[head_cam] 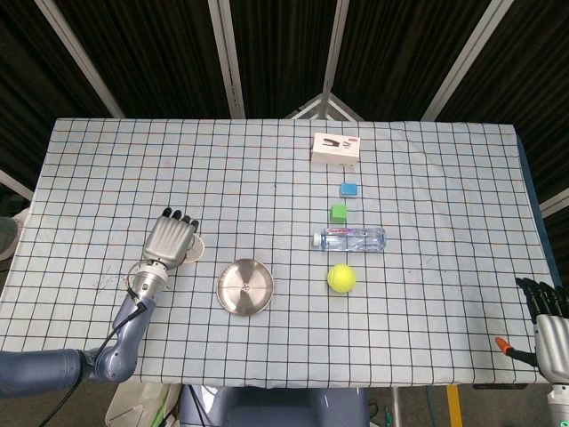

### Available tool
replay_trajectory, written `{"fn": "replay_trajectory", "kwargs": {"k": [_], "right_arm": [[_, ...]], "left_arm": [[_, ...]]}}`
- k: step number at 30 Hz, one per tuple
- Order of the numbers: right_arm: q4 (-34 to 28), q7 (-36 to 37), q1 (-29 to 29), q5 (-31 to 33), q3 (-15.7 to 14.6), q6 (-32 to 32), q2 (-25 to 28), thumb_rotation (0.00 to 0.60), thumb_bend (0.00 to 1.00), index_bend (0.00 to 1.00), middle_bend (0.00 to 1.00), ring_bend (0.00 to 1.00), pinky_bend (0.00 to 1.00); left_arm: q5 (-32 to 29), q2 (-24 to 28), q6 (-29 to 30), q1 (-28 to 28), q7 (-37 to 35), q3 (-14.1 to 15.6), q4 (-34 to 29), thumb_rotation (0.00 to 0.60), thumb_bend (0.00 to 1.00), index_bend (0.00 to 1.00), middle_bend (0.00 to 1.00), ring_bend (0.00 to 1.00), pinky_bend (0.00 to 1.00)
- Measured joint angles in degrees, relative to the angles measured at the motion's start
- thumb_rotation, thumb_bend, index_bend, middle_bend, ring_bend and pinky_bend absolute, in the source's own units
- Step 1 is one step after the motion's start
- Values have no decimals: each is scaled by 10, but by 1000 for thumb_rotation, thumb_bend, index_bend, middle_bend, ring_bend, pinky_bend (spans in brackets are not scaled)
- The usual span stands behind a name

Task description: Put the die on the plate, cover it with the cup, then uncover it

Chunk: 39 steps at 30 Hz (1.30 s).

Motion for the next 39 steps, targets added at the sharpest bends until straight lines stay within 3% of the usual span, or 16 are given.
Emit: {"fn": "replay_trajectory", "kwargs": {"k": [15,25,32,39], "right_arm": [[-2,0,0,1,0,0,1,600,131,120,137,95,29],[-5,4,-2,0,1,3,3,600,131,120,137,96,30],[-10,12,-4,-3,2,10,8,600,132,120,137,95,30],[-11,25,-7,0,4,14,15,600,131,120,137,95,30]], "left_arm": [[19,7,6,3,-15,5,-13,600,481,452,432,268,245],[35,45,16,5,-39,-14,-97,600,487,466,439,275,256],[29,72,35,-13,7,-30,-188,600,486,466,440,276,256],[-35,47,43,-51,72,-37,-214,600,486,467,439,276,256]]}}
